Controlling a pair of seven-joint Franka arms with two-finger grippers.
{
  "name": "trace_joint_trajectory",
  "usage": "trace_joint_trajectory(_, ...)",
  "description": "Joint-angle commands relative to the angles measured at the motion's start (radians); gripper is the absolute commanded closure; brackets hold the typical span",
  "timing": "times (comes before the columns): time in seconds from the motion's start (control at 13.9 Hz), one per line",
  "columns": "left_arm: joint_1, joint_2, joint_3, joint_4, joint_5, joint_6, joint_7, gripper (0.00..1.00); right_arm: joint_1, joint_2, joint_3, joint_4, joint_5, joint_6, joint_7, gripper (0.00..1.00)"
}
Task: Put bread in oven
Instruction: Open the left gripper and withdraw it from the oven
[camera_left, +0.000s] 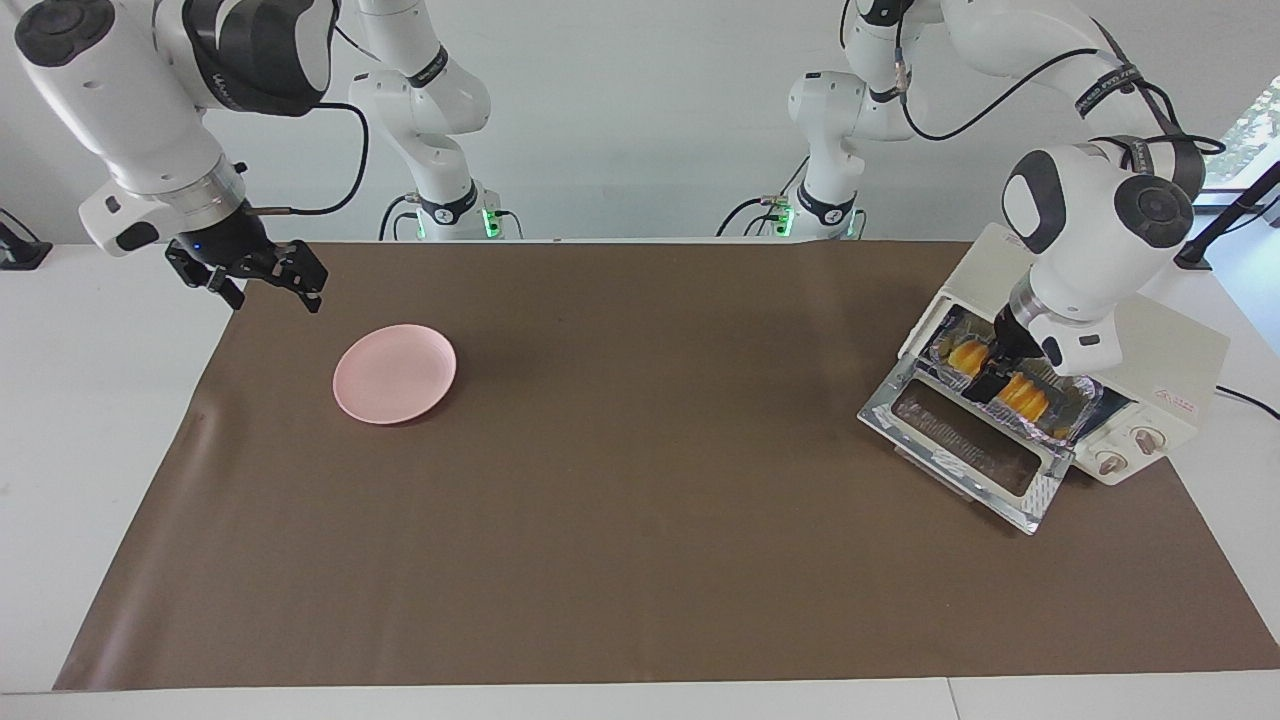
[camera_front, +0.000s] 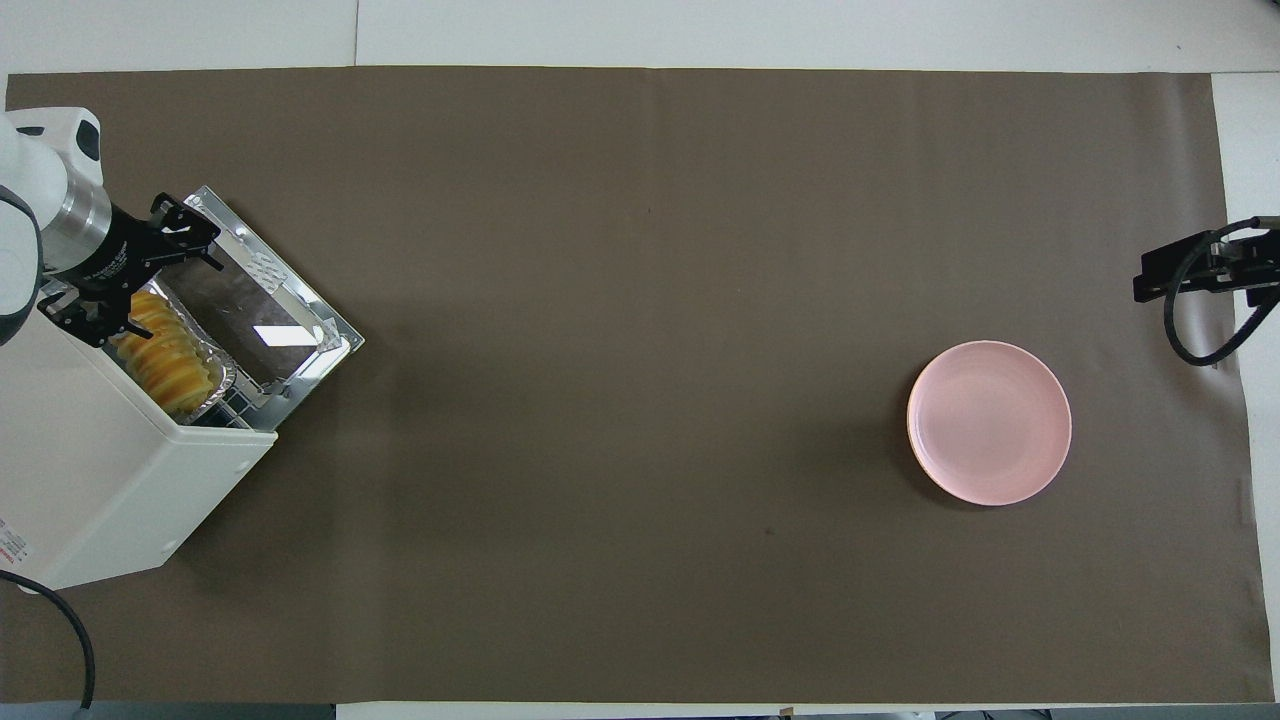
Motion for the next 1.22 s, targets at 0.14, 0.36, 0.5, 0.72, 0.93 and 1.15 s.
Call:
trace_joint_trajectory(0.14, -0.001, -0.022, -0.002, 0.089, 0.002, -0.105, 0.247, 0.00, -0.008, -0.017, 0.003, -0.018, 0.004, -0.009, -0.016, 0.00)
trace_joint_trajectory(0.36, -0.003, -0.079, 0.001, 0.080, 0.002, -0.194, 0.413, 0.00, -0.008, -0.017, 0.003, -0.018, 0.004, -0.009, -0.017, 0.00)
trace_joint_trajectory(0.5, -0.003, -0.139, 0.001, 0.051, 0.002, -0.237, 0.487, 0.00, -0.008, -0.017, 0.003, -0.018, 0.004, -0.009, -0.016, 0.00)
trace_joint_trajectory(0.72, -0.029, -0.206, 0.001, -0.010, 0.002, -0.280, 0.558, 0.00, -0.008, -0.017, 0.003, -0.018, 0.004, -0.009, -0.016, 0.00)
trace_joint_trajectory(0.93, 0.179, -0.237, -0.197, -0.021, 0.003, -0.281, 0.706, 0.00, -0.008, -0.017, 0.003, -0.018, 0.004, -0.009, -0.016, 0.00)
trace_joint_trajectory(1.15, 0.258, -0.335, -0.258, -0.125, 0.003, -0.265, 0.725, 0.00, -0.008, -0.017, 0.003, -0.018, 0.004, -0.009, -0.017, 0.00)
